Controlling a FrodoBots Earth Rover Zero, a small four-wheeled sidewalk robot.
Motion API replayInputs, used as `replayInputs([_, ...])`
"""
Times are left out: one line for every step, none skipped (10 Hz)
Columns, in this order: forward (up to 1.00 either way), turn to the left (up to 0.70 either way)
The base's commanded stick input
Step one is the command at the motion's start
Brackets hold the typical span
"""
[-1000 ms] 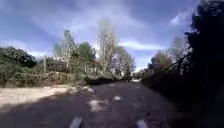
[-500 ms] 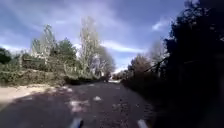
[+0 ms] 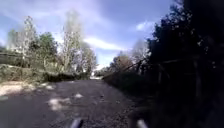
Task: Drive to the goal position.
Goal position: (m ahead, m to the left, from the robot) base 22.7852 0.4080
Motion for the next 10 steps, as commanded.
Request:
replayInputs([0.25, 0.0])
replayInputs([0.69, 0.0])
replayInputs([0.7, 0.0])
replayInputs([0.7, 0.0])
replayInputs([0.7, 0.0])
replayInputs([0.7, 0.0])
replayInputs([0.7, 0.0])
replayInputs([0.7, 0.0])
replayInputs([0.7, 0.0])
replayInputs([0.7, 0.0])
